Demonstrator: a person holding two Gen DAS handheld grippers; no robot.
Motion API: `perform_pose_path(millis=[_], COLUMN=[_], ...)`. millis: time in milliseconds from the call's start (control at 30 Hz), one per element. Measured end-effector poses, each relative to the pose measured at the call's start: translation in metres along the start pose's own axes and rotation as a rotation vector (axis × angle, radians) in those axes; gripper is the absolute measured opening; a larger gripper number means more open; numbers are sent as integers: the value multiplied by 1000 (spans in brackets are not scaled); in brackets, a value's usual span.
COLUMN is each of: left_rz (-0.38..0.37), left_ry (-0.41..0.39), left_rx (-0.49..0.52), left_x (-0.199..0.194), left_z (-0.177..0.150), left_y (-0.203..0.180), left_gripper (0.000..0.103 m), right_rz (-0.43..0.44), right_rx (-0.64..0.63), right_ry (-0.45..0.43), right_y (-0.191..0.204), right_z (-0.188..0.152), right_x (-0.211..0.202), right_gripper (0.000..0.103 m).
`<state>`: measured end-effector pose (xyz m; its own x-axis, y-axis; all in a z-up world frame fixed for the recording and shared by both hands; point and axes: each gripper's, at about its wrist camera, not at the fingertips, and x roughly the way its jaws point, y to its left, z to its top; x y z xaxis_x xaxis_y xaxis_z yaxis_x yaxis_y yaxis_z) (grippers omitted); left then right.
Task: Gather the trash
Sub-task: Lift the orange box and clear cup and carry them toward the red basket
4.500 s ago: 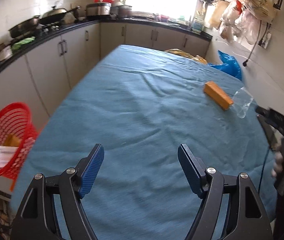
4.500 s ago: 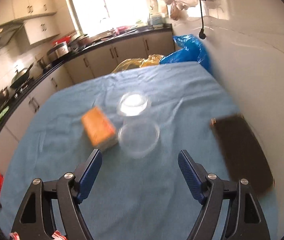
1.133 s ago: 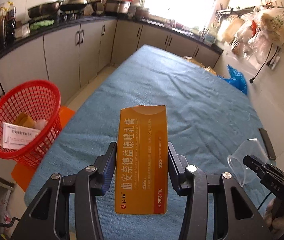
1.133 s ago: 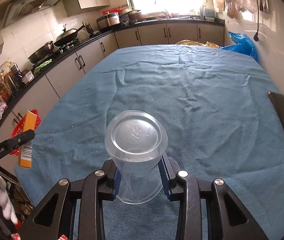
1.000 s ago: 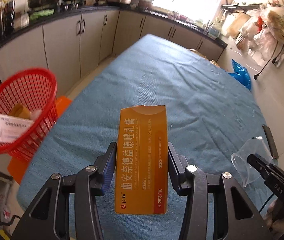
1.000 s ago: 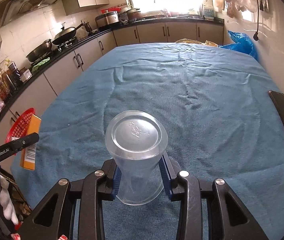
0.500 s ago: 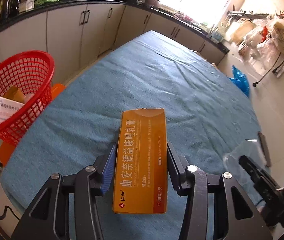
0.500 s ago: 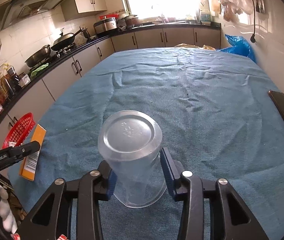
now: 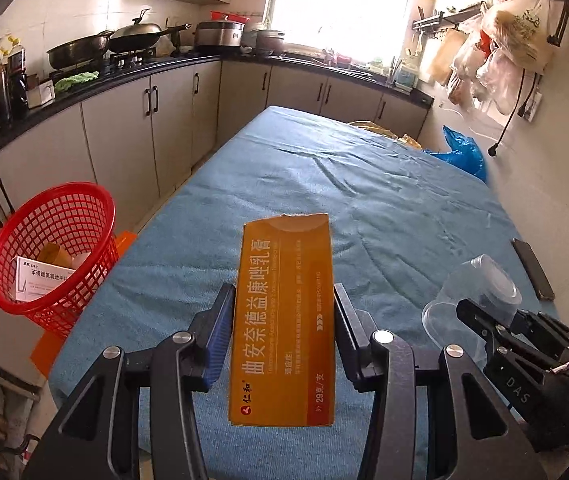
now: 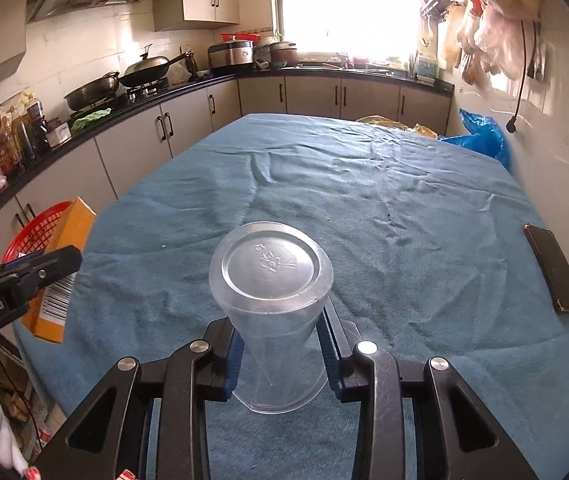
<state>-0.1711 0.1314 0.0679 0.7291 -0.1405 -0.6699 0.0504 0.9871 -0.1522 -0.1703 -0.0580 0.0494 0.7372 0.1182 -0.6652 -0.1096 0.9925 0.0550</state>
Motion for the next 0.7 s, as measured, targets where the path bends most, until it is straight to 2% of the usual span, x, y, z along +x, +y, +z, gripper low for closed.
perform_pose_path(millis=[367, 700], left_rz=[58, 103], left_ry=[29, -12], left_rx=[-24, 35], left_x=[-3, -19], left_z=[-6, -10], left_y=[8, -6], left_gripper=[46, 46], right_rz=[40, 40], right_rx=[13, 11], right_ry=[-3, -19], right_y=[1, 1], right_z=[-7, -13], right_x=[-13, -25], right_gripper=[37, 37])
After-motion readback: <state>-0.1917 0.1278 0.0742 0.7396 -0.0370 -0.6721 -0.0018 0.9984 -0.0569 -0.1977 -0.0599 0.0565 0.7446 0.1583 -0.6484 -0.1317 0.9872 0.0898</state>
